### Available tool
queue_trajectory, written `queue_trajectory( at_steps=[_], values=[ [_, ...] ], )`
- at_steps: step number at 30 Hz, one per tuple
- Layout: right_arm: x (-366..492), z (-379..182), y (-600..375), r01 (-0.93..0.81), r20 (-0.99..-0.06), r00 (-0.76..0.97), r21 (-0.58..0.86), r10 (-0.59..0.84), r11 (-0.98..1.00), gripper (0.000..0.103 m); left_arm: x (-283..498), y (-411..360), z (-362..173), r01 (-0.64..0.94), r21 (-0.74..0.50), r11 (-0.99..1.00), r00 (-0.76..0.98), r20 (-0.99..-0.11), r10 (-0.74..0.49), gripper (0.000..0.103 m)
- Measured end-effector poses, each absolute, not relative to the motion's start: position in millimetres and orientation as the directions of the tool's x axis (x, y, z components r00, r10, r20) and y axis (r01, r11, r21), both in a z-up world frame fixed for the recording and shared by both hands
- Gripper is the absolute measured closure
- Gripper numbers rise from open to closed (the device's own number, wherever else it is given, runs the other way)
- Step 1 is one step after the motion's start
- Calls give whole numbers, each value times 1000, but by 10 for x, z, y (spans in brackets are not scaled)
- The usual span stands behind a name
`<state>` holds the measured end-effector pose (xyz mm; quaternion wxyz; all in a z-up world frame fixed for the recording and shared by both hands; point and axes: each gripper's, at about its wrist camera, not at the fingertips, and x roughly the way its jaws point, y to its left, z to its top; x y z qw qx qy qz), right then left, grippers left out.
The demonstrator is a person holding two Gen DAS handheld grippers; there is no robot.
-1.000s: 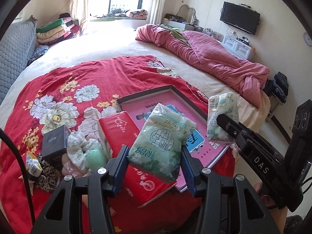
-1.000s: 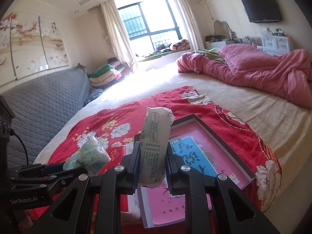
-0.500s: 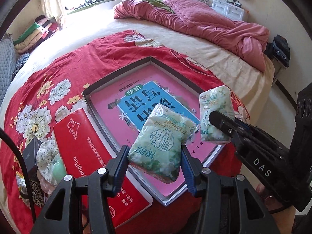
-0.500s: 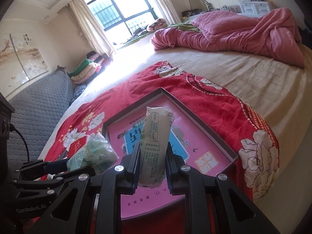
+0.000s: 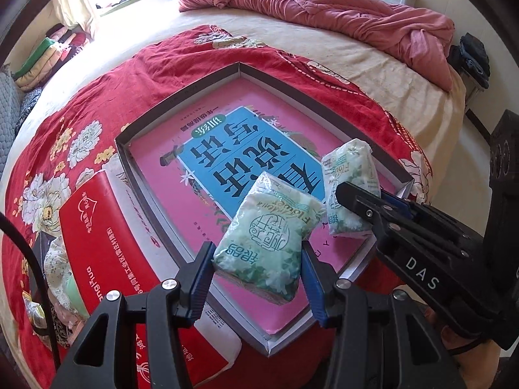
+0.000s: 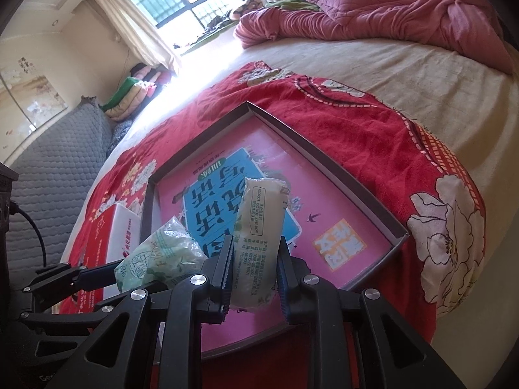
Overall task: Organize soft objects
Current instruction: 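Release the green pack into the pink tray with the left tool while the right tool releases its pack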
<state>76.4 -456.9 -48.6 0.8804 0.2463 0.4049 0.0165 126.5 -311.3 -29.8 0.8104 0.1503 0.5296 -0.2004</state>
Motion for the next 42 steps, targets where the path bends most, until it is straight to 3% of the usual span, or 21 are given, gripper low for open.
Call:
queue_trajectory(
  at_steps=[13, 27, 37, 42],
  values=[
    [751, -470, -4696, 252, -732, 670, 381, 123, 890, 69, 1268, -3147, -391, 479, 18, 878, 339, -926, -166, 51],
    [683, -393, -4753, 295, -733, 680, 285, 8, 912, 60, 1224, -3214, -479, 491, 87, 867, 350, -931, -105, 50],
    [640, -338, -4785, 310, -717, 696, 256, -35, 916, 55, 1209, -3190, -479, 496, 47, 867, 326, -935, -136, 47],
    [629, -326, -4807, 315, -712, 701, 264, -37, 912, 47, 1183, -3181, -468, 498, 19, 867, 317, -935, -162, 44]
  ],
)
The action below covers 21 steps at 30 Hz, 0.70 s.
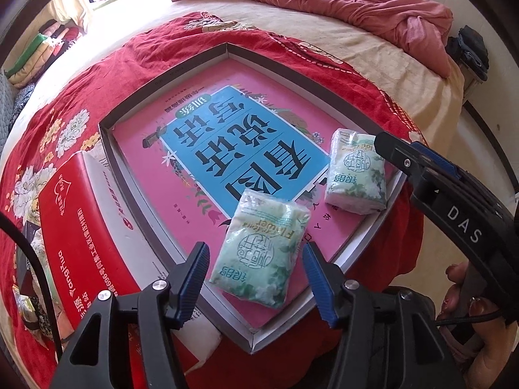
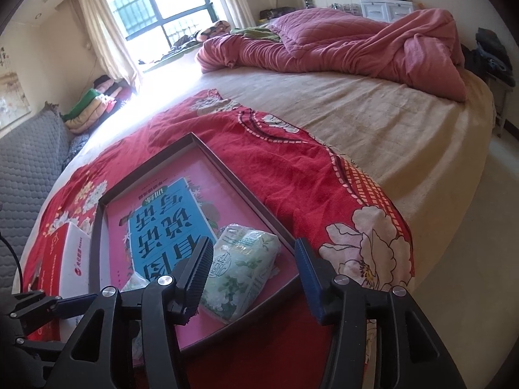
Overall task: Organize soft objects
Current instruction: 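Release the green pack into the pink tray with the left tool while the right tool releases its pack, then move both open tools back from the tray over the item pile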
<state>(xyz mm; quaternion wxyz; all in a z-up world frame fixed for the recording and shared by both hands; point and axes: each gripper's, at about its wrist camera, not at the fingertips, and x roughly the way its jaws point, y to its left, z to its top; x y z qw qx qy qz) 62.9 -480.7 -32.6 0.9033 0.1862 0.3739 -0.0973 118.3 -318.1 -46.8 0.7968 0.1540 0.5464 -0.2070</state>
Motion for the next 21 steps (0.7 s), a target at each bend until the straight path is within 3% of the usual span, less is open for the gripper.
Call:
queue_trajectory(
  at_steps=[14, 21],
  values=[
    [574, -238, -4820, 323, -688, 722, 243, -72, 915, 33, 1070, -3094, -314, 478, -7, 878, 341, -920, -193, 40],
    [503, -161, -4813, 338, -667, 740, 256, -88, 906, 29, 935, -3021, -150, 478, -6, 878, 384, -898, -215, 30]
  ],
)
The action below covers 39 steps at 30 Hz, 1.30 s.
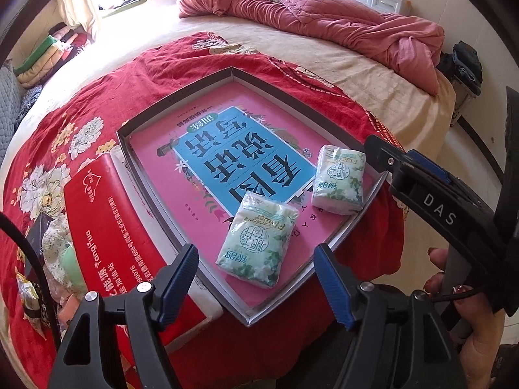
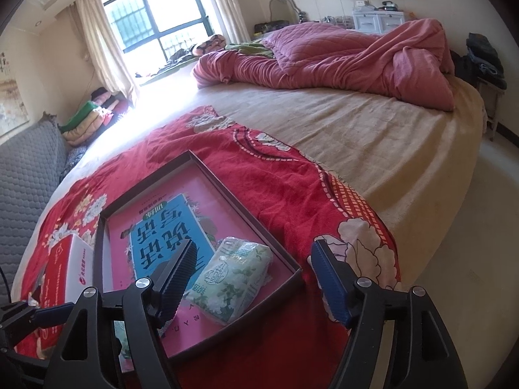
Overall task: Organize soft objects
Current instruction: 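Move both open tools back from the tray over the item pile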
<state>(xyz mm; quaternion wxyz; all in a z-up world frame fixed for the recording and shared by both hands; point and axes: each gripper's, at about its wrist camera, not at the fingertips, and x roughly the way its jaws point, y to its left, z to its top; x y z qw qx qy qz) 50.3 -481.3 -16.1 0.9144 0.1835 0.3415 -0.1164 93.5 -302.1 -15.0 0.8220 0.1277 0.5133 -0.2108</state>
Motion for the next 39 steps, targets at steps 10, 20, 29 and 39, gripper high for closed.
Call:
queue_trajectory(
  at_steps=[10, 20, 29, 39],
  values=[
    [464, -80, -4671, 320, -665, 743, 254, -75, 913, 28, 852, -2706, 6, 431, -13, 902, 440, -870, -223, 29],
    [392, 89, -4490, 306, -649, 756, 235, -86, 923, 28, 744, -2381, 86, 395, -40, 918, 466, -853, -237, 29],
    [299, 438, -4168, 223, -574, 818, 254, -39, 941, 26, 646, -1959, 112, 333, -43, 942, 499, -840, -214, 29],
    [224, 768, -3677, 105, -533, 846, 209, 23, 972, 26, 562, -1421, 144, 248, -40, 968, 525, -834, -169, 29]
  ],
)
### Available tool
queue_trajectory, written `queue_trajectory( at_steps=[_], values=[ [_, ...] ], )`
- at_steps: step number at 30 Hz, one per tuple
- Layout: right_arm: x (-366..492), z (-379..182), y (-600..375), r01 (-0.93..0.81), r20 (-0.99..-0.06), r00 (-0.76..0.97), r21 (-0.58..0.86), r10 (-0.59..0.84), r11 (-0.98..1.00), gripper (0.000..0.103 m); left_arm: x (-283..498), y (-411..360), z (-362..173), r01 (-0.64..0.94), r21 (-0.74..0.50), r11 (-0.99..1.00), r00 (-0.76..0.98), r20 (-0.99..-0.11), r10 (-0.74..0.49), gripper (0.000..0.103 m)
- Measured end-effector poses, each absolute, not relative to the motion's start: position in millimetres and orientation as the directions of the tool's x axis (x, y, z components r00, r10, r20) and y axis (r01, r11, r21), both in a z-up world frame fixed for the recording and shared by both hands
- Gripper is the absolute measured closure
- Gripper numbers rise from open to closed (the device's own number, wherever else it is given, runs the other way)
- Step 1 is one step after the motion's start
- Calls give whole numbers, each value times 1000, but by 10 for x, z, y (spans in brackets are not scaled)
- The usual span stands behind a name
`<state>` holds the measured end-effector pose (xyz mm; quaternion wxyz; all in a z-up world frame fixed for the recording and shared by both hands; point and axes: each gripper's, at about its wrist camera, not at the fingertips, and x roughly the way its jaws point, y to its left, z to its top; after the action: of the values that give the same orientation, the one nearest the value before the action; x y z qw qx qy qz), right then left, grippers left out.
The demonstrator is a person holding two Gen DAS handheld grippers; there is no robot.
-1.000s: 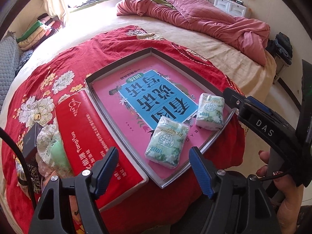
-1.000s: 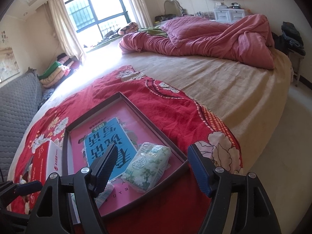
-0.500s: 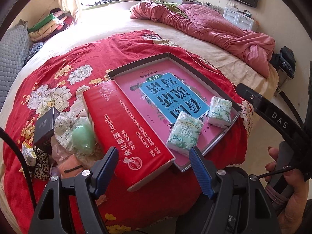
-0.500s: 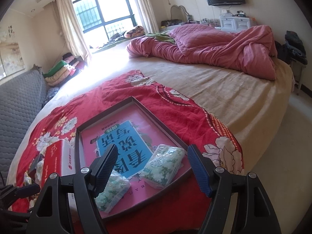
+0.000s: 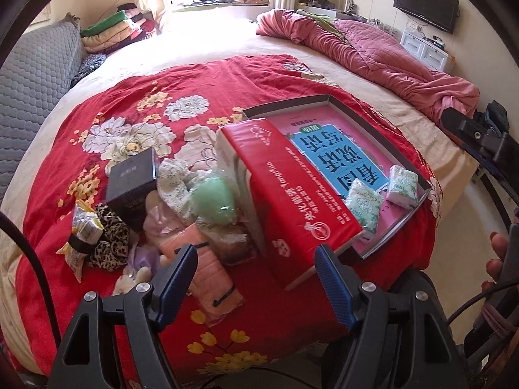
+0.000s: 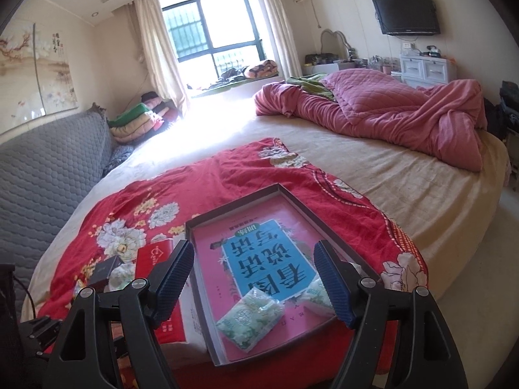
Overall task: Organize soft objects
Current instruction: 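Move both open tools back from the tray over the item pile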
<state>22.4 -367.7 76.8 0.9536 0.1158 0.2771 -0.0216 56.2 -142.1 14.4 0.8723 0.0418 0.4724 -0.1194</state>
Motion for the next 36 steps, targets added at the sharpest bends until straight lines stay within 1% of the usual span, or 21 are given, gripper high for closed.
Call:
queue_trajectory(
  at_steps=[3, 12, 19, 28, 36],
  values=[
    [209, 867, -3495, 58, -519, 853, 185, 47, 981, 25, 550, -1245, 186, 214, -45, 976, 537, -829, -156, 29],
    [90, 1078, -3035, -60, -470, 872, 173, 136, 983, 25, 469, -735, 405, 130, -60, 990, 594, -795, -126, 29],
    [12, 1235, -2661, -146, -454, 869, 144, 196, 979, 25, 404, -367, 567, 66, -88, 994, 620, -777, -110, 29],
    [-23, 1320, -2240, -256, -456, 843, 129, 287, 958, 25, 329, 39, 641, -8, -100, 995, 638, -766, -72, 29],
    [45, 1257, -2086, -286, -489, 810, 154, 324, 946, 25, 290, 339, 635, -63, -98, 993, 641, -767, -35, 29]
  ],
)
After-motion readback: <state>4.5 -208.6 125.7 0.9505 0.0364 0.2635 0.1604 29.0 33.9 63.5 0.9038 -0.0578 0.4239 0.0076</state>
